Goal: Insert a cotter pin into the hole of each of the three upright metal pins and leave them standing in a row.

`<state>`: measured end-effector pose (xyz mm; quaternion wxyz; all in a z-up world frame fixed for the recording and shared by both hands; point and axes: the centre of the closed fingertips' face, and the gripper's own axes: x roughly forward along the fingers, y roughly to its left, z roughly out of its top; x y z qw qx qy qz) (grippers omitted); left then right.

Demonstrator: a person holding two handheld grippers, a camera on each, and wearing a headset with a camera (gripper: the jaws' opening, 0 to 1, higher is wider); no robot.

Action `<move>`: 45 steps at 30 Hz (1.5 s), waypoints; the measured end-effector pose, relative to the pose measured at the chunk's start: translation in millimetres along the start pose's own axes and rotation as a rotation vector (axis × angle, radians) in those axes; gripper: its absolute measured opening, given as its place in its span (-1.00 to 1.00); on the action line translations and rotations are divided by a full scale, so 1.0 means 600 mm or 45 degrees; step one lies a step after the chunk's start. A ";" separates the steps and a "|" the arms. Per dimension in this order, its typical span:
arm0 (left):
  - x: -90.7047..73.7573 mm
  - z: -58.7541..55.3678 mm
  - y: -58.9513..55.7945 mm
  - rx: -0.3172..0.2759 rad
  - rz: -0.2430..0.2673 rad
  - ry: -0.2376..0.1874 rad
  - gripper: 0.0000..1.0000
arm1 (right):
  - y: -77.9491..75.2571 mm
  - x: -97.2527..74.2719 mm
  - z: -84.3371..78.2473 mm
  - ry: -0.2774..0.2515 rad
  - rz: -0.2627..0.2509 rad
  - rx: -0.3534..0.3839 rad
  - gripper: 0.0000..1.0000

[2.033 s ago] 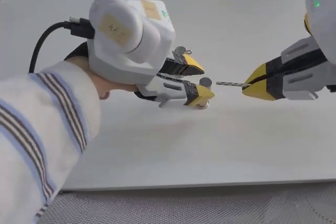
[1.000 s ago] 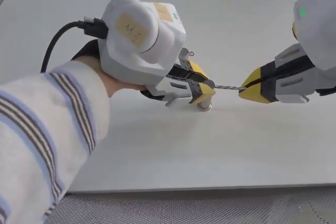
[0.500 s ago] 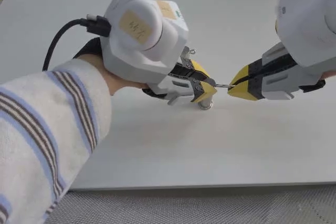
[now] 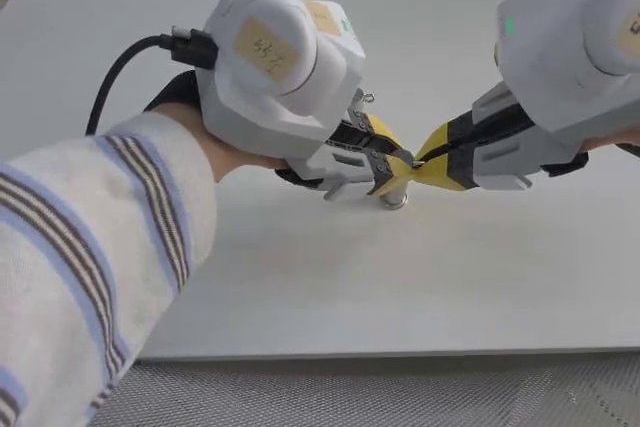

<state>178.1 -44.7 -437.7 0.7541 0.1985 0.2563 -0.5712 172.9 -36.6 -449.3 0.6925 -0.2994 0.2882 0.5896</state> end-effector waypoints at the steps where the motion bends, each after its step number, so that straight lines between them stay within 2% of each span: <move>1: 0.000 0.000 0.000 -0.001 0.001 0.000 -0.81 | 0.000 0.000 0.000 -0.002 0.000 -0.009 -1.00; 6: 0.000 -0.001 0.000 -0.019 0.007 0.006 -0.81 | 0.001 -0.003 -0.005 0.005 -0.009 0.032 -0.98; 11: 0.000 -0.001 0.001 -0.039 0.017 0.005 -0.81 | 0.001 -0.013 -0.014 0.018 -0.039 0.045 -0.72; 12: 0.000 -0.001 0.001 -0.043 0.020 0.005 -0.81 | 0.002 -0.017 -0.014 0.014 -0.041 0.048 -0.72; 16: 0.000 -0.001 0.001 -0.061 0.026 0.003 -0.81 | -0.005 -0.022 -0.010 -0.019 -0.064 0.045 -1.00; 19: 0.000 0.000 0.001 -0.062 0.034 0.006 -0.81 | -0.008 -0.023 -0.003 -0.040 -0.061 0.065 -0.99; 25: -0.001 -0.001 0.001 -0.081 0.067 0.011 -0.81 | 0.000 -0.021 -0.002 -0.033 -0.047 0.017 -1.00; 32: -0.003 -0.002 0.002 -0.110 0.077 0.010 -0.81 | -0.003 -0.020 -0.003 -0.041 -0.057 0.038 -1.00; 34: -0.003 -0.002 0.002 -0.088 0.080 0.011 -0.81 | -0.002 -0.021 -0.003 -0.041 -0.063 0.038 -1.00; 36: -0.004 0.003 0.002 0.014 0.087 0.004 -0.80 | -0.002 -0.024 -0.005 -0.038 -0.077 0.039 -1.00; 38: -0.009 0.004 -0.001 0.038 0.095 0.000 -0.79 | 0.002 -0.027 -0.007 -0.045 -0.073 0.063 -1.00; 39: -0.011 0.006 0.000 0.033 0.097 -0.005 -0.76 | 0.006 -0.027 -0.007 -0.055 -0.064 0.078 -0.96; 41: -0.019 0.011 0.006 0.005 0.107 -0.047 -0.64 | 0.013 -0.029 -0.010 -0.050 -0.050 0.093 -0.81; 43: -0.030 0.014 0.015 0.042 0.140 -0.086 -0.41 | 0.016 -0.030 -0.014 -0.036 -0.054 0.085 -0.73; 45: -0.039 0.007 0.014 0.036 0.125 -0.100 -0.19 | 0.017 -0.030 -0.016 -0.030 -0.058 0.094 -0.72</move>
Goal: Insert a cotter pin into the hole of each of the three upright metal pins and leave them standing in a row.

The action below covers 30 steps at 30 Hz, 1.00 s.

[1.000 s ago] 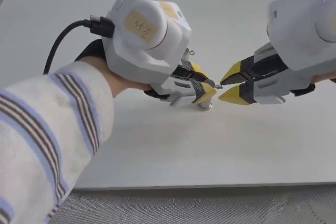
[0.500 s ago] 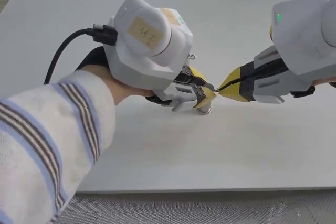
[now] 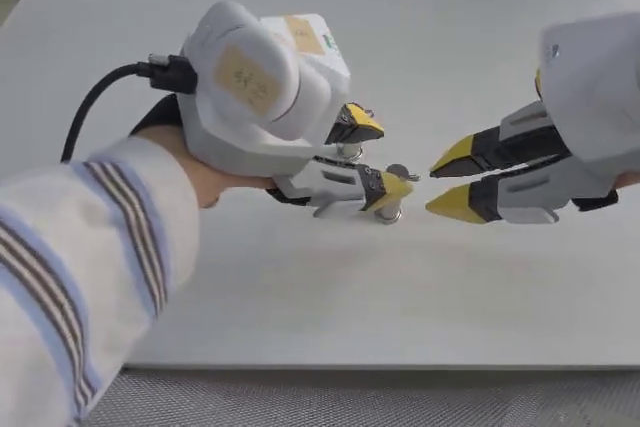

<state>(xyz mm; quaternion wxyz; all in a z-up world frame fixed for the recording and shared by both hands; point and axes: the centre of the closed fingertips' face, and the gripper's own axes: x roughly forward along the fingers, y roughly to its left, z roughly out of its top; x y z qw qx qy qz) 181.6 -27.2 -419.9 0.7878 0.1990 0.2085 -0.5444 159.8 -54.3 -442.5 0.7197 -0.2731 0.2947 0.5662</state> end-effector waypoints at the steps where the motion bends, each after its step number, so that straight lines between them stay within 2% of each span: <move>1: -0.003 -0.003 -0.003 -0.040 -0.013 -0.017 -0.10 | 0.001 0.000 -0.001 0.000 -0.002 0.006 -0.71; 3: -0.013 -0.015 -0.004 -0.055 -0.016 -0.032 0.03 | -0.001 0.002 -0.004 0.004 -0.010 0.018 -0.69; 6: -0.029 -0.034 -0.016 -0.086 -0.038 -0.037 0.11 | 0.003 0.005 -0.004 0.008 -0.010 0.030 -0.64; 8: -0.038 -0.048 -0.025 -0.099 -0.045 -0.040 0.25 | 0.006 0.007 -0.001 0.002 -0.003 0.042 -0.60; 10: -0.046 -0.066 -0.038 -0.096 -0.070 -0.023 0.34 | 0.009 0.010 0.003 0.001 0.001 0.048 -0.58; 13: -0.052 -0.086 -0.042 -0.108 -0.055 -0.005 0.62 | 0.011 0.016 0.007 0.005 0.008 0.046 -0.56; 16: -0.060 -0.095 -0.042 -0.147 -0.032 -0.011 0.82 | 0.012 0.019 0.011 0.007 0.010 0.050 -0.54; 18: -0.064 -0.097 -0.043 -0.186 -0.031 -0.021 0.86 | 0.011 0.021 0.014 0.006 0.011 0.052 -0.53; 22: -0.070 -0.115 -0.040 -0.192 -0.007 0.017 0.86 | 0.011 0.024 0.019 0.004 0.014 0.052 -0.53; 25: -0.075 -0.114 -0.042 -0.250 -0.011 -0.013 0.98 | 0.008 0.030 0.023 0.007 0.008 0.043 -0.55; 30: -0.085 -0.110 -0.048 -0.284 -0.016 -0.036 0.98 | 0.004 0.041 0.031 0.007 0.024 0.033 -0.58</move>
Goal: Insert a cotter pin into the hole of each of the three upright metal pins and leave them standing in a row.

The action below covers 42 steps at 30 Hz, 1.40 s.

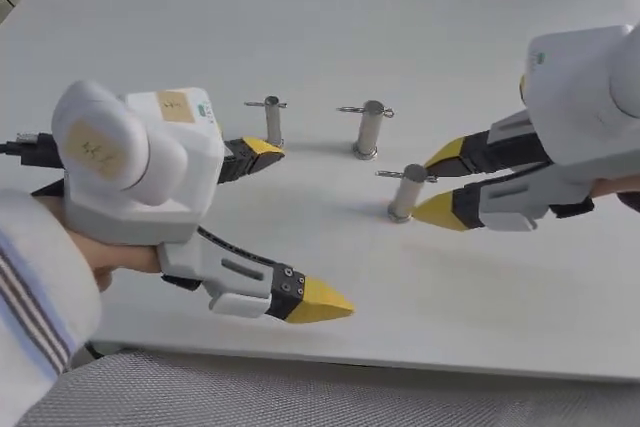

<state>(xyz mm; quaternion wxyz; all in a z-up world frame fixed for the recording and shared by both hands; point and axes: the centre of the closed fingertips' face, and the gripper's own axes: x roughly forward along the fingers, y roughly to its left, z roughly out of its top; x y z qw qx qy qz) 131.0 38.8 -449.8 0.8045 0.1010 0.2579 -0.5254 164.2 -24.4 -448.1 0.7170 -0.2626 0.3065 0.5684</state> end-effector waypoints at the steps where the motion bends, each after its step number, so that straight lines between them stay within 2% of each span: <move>1: -0.001 0.000 0.000 -0.002 0.000 -0.001 0.98 | 0.000 0.002 0.002 -0.005 0.007 0.002 -0.59; 5: -0.006 -0.002 0.001 -0.014 0.013 -0.002 0.98 | 0.000 0.014 0.003 -0.006 0.036 -0.019 -0.60; 11: -0.013 -0.003 0.000 -0.023 0.019 -0.002 0.98 | -0.007 0.021 0.002 -0.002 0.042 -0.041 -0.75; 12: -0.013 -0.005 0.000 -0.023 0.020 0.003 0.98 | -0.013 0.021 0.002 -0.003 0.025 -0.028 -0.82; 14: -0.013 -0.009 0.000 -0.017 0.029 0.017 0.98 | -0.010 0.021 0.002 -0.006 0.052 0.008 -0.82; 18: -0.014 -0.013 0.001 -0.020 0.035 0.029 0.98 | -0.012 0.022 0.001 -0.022 0.055 0.036 -0.83; 23: -0.013 -0.020 0.002 -0.037 0.046 0.042 0.98 | -0.016 0.022 0.001 -0.033 0.042 0.006 -0.84; 26: -0.014 -0.026 0.001 -0.038 0.046 0.063 0.98 | -0.022 0.019 -0.001 -0.020 0.037 -0.055 -0.84; 30: -0.018 -0.026 -0.001 -0.053 0.047 0.062 0.98 | -0.052 0.003 -0.002 -0.041 0.028 -0.036 -0.85; 36: -0.017 -0.028 -0.003 -0.067 0.055 0.073 0.94 | -0.106 -0.020 -0.009 -0.044 -0.035 -0.036 -0.85; 42: -0.017 -0.025 -0.006 -0.089 0.059 0.065 0.94 | -0.127 -0.024 -0.020 -0.063 -0.039 -0.041 -0.85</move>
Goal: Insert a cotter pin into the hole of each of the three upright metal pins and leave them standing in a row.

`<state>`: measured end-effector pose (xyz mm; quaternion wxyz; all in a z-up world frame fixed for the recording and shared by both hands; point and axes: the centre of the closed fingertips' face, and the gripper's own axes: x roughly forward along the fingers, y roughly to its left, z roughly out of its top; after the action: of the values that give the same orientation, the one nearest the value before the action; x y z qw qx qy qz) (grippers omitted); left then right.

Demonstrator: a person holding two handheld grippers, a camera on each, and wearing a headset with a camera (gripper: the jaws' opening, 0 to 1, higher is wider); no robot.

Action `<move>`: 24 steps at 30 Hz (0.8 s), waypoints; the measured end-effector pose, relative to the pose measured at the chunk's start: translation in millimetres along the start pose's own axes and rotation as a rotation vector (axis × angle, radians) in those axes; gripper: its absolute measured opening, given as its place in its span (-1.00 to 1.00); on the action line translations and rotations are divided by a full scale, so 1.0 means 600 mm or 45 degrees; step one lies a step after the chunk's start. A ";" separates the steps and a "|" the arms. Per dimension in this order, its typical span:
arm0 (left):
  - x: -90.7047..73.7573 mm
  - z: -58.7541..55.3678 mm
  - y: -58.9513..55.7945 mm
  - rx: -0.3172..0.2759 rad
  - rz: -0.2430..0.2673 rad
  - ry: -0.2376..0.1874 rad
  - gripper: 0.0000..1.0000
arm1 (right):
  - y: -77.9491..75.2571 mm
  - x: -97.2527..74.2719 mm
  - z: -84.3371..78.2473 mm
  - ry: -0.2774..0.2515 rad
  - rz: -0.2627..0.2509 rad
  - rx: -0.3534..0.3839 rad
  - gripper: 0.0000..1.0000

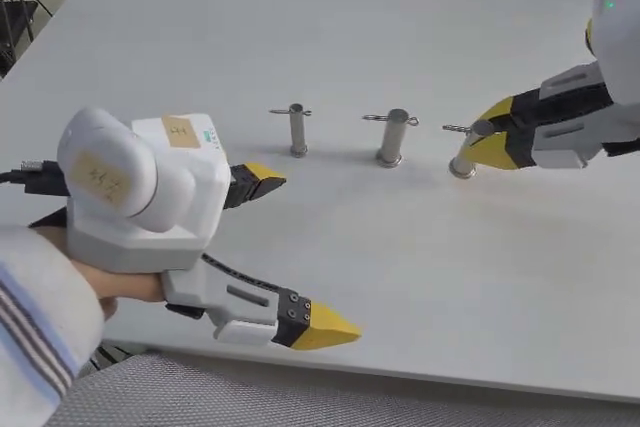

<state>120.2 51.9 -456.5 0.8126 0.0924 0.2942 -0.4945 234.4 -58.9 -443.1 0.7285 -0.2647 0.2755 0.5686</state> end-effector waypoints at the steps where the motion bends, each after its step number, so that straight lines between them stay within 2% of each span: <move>1: -0.001 0.000 0.000 -0.004 0.001 0.002 0.94 | -0.002 0.001 -0.003 0.002 0.001 -0.005 -0.85; 6: -0.006 -0.004 0.003 -0.024 0.015 0.002 0.93 | -0.007 0.000 -0.024 0.028 0.005 0.007 -0.85; 12: -0.010 -0.011 0.007 -0.043 0.029 0.011 0.92 | -0.013 -0.006 -0.038 0.016 -0.010 0.059 -0.84; 24: -0.011 -0.008 0.016 -0.040 0.045 0.013 0.92 | -0.022 -0.003 -0.040 -0.016 0.000 0.081 -0.84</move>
<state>123.9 63.9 -458.0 0.8211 0.0876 0.3044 -0.4748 244.3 -79.9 -457.8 0.7383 -0.2380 0.2889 0.5611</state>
